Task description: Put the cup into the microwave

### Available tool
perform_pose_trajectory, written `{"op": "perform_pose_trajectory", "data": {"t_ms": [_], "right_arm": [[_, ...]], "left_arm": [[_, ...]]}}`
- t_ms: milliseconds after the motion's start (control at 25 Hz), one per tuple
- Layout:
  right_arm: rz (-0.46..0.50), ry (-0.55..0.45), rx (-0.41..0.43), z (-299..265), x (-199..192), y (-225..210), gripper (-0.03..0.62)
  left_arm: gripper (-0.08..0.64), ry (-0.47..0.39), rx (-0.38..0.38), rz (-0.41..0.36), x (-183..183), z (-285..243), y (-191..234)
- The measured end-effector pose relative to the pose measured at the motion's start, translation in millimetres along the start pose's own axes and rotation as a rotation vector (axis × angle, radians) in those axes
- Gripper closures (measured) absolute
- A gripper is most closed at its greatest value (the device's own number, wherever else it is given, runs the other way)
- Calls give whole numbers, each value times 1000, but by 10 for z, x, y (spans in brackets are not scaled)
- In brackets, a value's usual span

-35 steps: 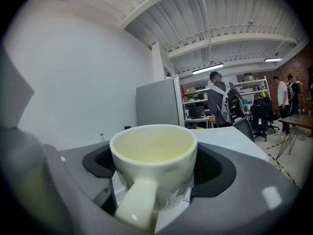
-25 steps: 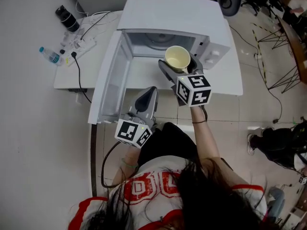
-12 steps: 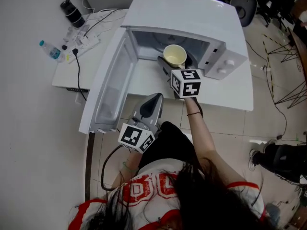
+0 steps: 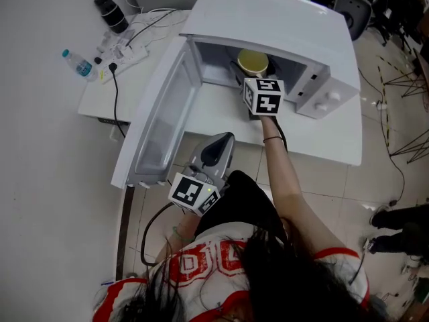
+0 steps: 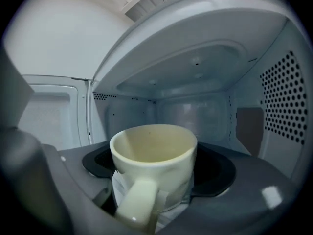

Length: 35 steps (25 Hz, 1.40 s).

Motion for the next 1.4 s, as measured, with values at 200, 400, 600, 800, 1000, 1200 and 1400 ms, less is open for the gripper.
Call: {"op": "perform_pose_trajectory", "data": {"t_ms": [200, 400, 600, 800, 1000, 1200, 1400], "right_arm": [[-13, 20, -21, -169, -16, -111, 141], [-9, 29, -25, -278, -13, -112, 141], [5, 8, -30, -322, -8, -130, 140], [35, 8, -50, -333, -17, -145, 138], [5, 25, -45, -334, -22, -158, 140], [-15, 20, -58, -232, 43, -137, 140], [-43, 15, -73, 62, -9, -88, 140]], "left_arm": [[561, 20, 19, 1, -12, 33, 37], [561, 18, 35, 3, 24, 15, 116], [561, 5, 43, 10, 48, -5, 152], [561, 7, 56, 11, 62, 15, 185], [561, 1, 68, 11, 112, 33, 222], [561, -3, 72, 10, 185, 40, 221], [561, -10, 70, 9, 301, 55, 199]]}}
Point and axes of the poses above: the fingertips, and each gripper's own axes: z backward along the fingers, y to its left, x out of its top, the point moved 2 cm from there along z, backward along the fingers, and after that the axes turned 3 degrees about -z, right-handed, at the moved point
